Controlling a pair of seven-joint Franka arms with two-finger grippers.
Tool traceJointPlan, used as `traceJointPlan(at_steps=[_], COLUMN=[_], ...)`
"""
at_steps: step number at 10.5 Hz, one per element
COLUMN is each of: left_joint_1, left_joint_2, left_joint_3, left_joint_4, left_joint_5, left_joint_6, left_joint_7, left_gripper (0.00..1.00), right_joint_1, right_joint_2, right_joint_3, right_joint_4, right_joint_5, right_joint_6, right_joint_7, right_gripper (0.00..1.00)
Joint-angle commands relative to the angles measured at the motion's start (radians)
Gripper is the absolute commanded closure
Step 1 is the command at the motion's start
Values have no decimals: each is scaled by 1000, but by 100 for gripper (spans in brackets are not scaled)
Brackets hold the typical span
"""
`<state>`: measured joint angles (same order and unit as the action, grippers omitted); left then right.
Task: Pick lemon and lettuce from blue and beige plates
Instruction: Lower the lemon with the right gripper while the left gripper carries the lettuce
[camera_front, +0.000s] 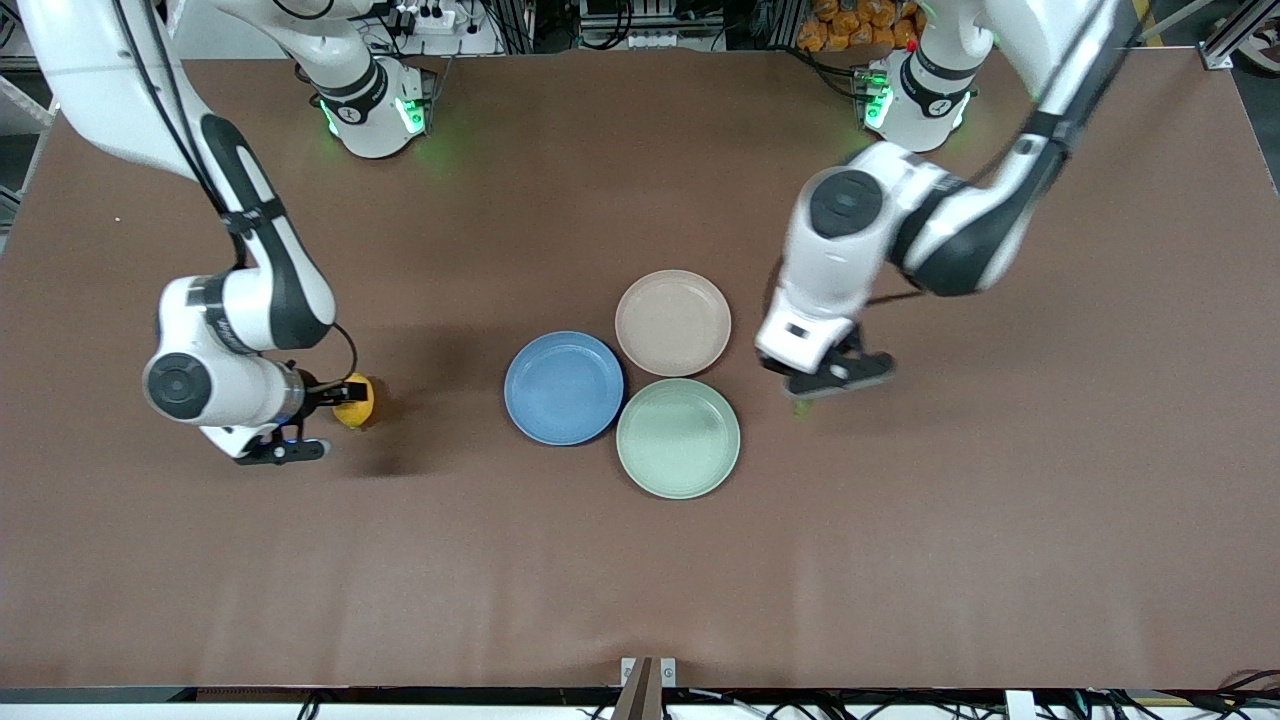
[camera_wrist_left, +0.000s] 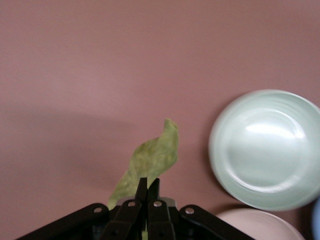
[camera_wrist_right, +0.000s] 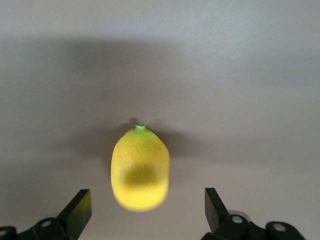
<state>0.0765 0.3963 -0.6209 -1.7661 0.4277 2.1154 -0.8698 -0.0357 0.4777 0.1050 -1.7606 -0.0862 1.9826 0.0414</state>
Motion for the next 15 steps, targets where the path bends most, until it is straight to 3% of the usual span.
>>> traceJointPlan(at_steps=[1, 3, 6, 8, 9, 10, 11, 15], left_joint_1=[164, 258, 270, 266, 260, 250, 244, 230], left_joint_2=[8, 73, 162, 180, 197, 202, 199, 127], left_joint_3=[-11, 12, 114, 128, 128, 128, 128, 124], left_joint_4=[-27, -9, 30, 37, 54, 66, 68, 100], left_joint_5=[-29, -30, -27, -27, -27, -27, -27, -27], left_joint_6=[-3, 9, 58, 71, 71, 71, 71, 26], left_joint_7=[257, 429, 589, 595, 594, 580, 575, 580], left_gripper=[100, 100, 100, 97, 52, 14, 0, 0], right_joint_1=[-15, -16, -9, -9, -9, -4, 5, 14], right_joint_2=[-53, -101, -287, -370, -389, -395, -401, -398], right_joint_3=[16, 15, 15, 15, 13, -2, -20, -30], right_joint_4=[244, 383, 375, 362, 362, 362, 356, 305], right_joint_5=[-4, -4, 28, 72, 75, 89, 129, 135], right_joint_6=[-317, -474, -522, -533, -527, -524, -522, -447], right_joint_7=[-5, -6, -3, -3, -3, -3, -5, -5], right_gripper=[0, 0, 0, 0, 0, 0, 0, 0])
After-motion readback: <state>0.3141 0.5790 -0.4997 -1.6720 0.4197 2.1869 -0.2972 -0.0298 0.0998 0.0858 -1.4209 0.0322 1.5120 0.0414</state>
